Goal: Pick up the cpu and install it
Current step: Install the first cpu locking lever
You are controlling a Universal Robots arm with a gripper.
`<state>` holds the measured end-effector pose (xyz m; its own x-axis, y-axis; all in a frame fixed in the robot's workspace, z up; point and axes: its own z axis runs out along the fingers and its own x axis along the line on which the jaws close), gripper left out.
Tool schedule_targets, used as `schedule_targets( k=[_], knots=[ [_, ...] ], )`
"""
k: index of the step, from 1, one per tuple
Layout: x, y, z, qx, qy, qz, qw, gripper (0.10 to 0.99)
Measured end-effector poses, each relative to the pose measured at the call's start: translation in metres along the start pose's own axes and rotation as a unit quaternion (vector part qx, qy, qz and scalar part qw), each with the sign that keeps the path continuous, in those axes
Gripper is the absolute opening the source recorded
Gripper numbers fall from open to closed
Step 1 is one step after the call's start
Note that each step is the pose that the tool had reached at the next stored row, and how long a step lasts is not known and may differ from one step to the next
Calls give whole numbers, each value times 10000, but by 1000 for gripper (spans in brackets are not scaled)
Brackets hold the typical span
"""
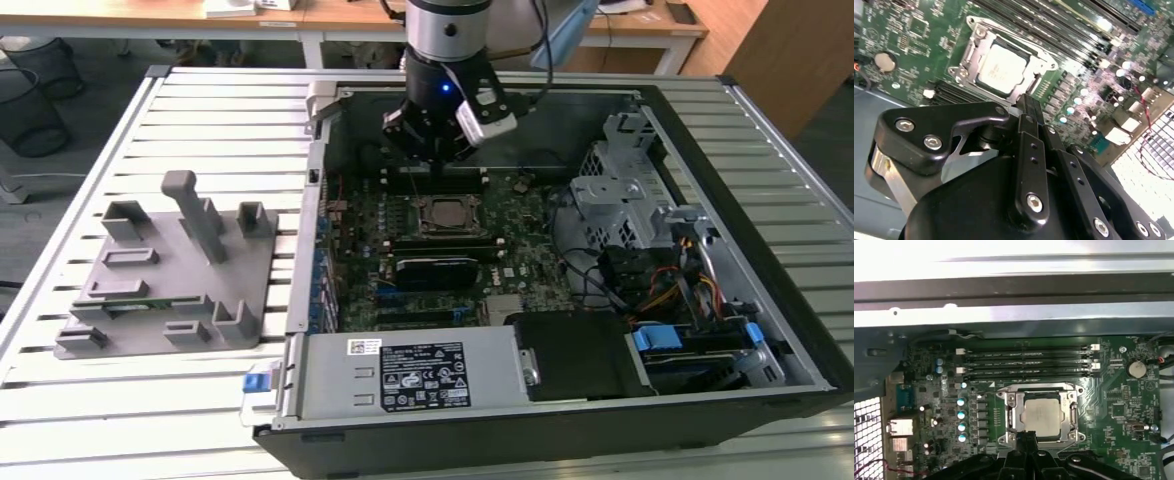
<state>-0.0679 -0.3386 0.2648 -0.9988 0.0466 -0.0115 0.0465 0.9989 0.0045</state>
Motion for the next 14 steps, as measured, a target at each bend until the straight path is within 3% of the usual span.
schedule_targets(
  k=[10,14],
  knots=[
    [258,-12,3,-2,-16,0,10000,106],
    [324,-13,4,-2,-21,0,10000,106]
  ],
)
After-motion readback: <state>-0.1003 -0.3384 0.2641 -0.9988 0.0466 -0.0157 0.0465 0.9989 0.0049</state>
